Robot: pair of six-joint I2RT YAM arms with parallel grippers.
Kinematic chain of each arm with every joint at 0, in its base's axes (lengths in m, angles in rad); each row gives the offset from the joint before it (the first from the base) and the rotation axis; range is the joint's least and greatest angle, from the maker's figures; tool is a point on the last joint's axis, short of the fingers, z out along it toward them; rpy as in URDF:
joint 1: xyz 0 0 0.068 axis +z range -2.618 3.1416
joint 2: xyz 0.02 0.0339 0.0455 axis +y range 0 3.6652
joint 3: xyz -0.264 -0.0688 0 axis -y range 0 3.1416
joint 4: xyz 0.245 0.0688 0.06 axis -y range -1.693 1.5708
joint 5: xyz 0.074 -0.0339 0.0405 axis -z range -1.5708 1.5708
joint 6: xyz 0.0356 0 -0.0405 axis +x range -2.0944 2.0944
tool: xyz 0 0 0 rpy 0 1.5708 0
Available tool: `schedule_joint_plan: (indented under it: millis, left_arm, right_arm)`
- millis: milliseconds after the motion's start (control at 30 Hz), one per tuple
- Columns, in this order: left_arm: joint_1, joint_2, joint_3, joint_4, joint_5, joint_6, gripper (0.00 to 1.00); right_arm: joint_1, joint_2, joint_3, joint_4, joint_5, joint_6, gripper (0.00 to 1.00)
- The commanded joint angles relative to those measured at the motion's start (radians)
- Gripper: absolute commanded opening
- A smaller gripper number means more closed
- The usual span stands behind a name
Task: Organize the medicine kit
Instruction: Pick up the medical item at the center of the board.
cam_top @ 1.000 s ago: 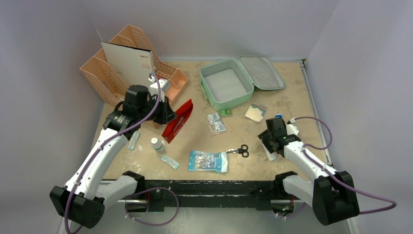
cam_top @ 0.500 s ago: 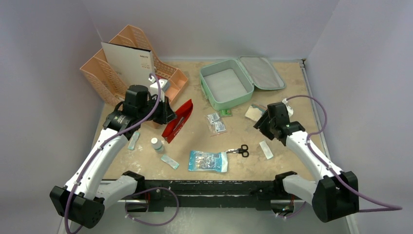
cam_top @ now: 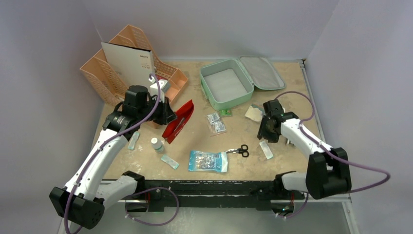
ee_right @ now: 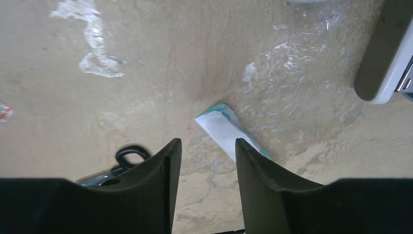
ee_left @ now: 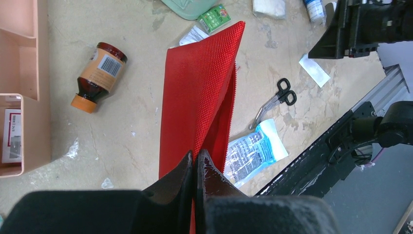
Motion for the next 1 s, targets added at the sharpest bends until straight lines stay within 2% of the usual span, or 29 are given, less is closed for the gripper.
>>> schedule_joint_plan:
  millis: [0, 200, 433, 467, 500, 567, 733, 767, 800, 967]
  left_arm:
    - [-0.004, -0.012, 0.0, 0.048, 0.028, 0.012, 0.0]
    - [-0.004, -0.017, 0.001, 0.048, 0.019, 0.013, 0.0]
    - [-0.004, -0.011, 0.004, 0.044, 0.015, 0.015, 0.0]
    - [-0.004, -0.012, 0.004, 0.044, 0.013, 0.015, 0.0]
    - [-0.004, -0.012, 0.004, 0.044, 0.011, 0.015, 0.0]
    - [-0.004, -0.014, 0.004, 0.044, 0.011, 0.015, 0.0]
    - [-0.004, -0.013, 0.002, 0.044, 0.011, 0.015, 0.0]
    - [-0.004, -0.012, 0.002, 0.044, 0.012, 0.015, 0.0]
    - [-0.004, -0.012, 0.002, 0.044, 0.012, 0.014, 0.0]
    - [-0.004, -0.011, 0.002, 0.047, 0.017, 0.014, 0.0]
  right_arm:
    - [-0.029, 0.064, 0.006, -0.018, -0.024, -0.112, 0.46]
    - [-0.105, 0.151, 0.029, -0.01, -0.128, -0.141, 0.43]
    - [-0.125, 0.217, 0.045, -0.005, -0.17, -0.141, 0.43]
    - [-0.13, 0.234, 0.05, -0.005, -0.188, -0.18, 0.42]
    - [-0.13, 0.247, 0.053, -0.007, -0.196, -0.208, 0.31]
    - [-0.131, 0.265, 0.057, -0.005, -0.197, -0.212, 0.23]
    - [-0.131, 0.254, 0.062, 0.01, -0.176, -0.212, 0.23]
    - [-0.131, 0.241, 0.063, 0.015, -0.189, -0.218, 0.19]
    - [-0.131, 0.228, 0.065, 0.017, -0.199, -0.222, 0.0]
    - [-0.13, 0.155, 0.084, 0.046, -0.178, -0.232, 0.0]
